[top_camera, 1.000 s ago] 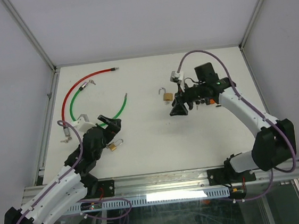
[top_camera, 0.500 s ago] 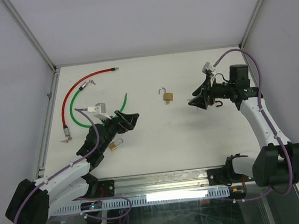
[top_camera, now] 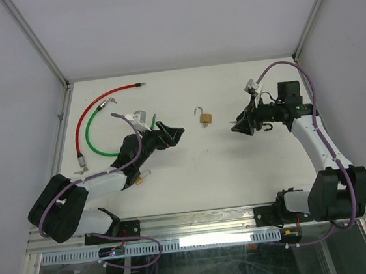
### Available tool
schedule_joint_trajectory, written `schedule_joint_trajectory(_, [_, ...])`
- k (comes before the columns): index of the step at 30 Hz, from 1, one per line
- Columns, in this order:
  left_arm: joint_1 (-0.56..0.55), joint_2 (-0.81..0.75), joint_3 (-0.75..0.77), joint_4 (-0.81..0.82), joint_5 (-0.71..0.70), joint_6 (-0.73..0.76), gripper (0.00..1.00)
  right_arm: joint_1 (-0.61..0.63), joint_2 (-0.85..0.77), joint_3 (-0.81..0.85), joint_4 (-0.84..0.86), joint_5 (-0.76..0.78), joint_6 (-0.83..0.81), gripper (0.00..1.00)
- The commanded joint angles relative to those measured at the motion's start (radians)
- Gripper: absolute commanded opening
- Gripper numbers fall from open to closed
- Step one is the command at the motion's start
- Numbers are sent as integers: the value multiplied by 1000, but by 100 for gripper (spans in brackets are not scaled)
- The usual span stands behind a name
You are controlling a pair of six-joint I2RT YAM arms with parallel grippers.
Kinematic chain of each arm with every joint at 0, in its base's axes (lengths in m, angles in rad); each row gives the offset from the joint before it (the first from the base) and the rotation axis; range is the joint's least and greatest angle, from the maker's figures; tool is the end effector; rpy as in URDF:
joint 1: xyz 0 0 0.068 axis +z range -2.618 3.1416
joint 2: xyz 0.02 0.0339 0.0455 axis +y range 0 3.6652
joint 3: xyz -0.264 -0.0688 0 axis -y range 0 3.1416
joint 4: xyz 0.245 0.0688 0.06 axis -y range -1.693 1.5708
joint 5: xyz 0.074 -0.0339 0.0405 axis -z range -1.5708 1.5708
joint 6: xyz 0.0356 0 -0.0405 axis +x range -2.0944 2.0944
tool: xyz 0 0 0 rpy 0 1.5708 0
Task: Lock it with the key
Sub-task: Pick up the lock from the center of the board.
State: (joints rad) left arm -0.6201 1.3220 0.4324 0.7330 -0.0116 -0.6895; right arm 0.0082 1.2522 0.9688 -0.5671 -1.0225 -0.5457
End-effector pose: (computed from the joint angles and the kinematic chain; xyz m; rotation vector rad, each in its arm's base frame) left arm 0.2152 -0.1532 0.1997 -0.0723 1.8229 -0.9410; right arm 0.2501 0.0324 0.2837 -0.9760 1.8514 0.9028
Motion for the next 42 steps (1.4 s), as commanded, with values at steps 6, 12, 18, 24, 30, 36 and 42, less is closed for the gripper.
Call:
schedule_joint_trajectory(6, [5,186,96,207,121,-58,99,-1,-16,51,-7,14,-43,62])
schedule_joint_trajectory(12, [2,275,156,177,128,-52,97,9,-3,46,-3,31,-48,61])
schedule_joint_trajectory(18, [-22,337,233,79,40,-6,93,12,1,38,12,43,-42,61])
schedule_joint_trajectory(24, [-52,445,484,-225,-74,-15,82,10,6,38,15,57,-42,61])
schedule_joint_trajectory(30, [-113,580,758,-574,-295,-14,78,10,19,36,18,60,-38,61])
schedule_joint_trajectory(36, [-155,717,939,-687,-396,68,79,3,21,40,15,70,-38,62])
schedule_joint_trajectory(42, [-183,823,1077,-757,-467,126,76,-12,21,40,16,45,-31,61])
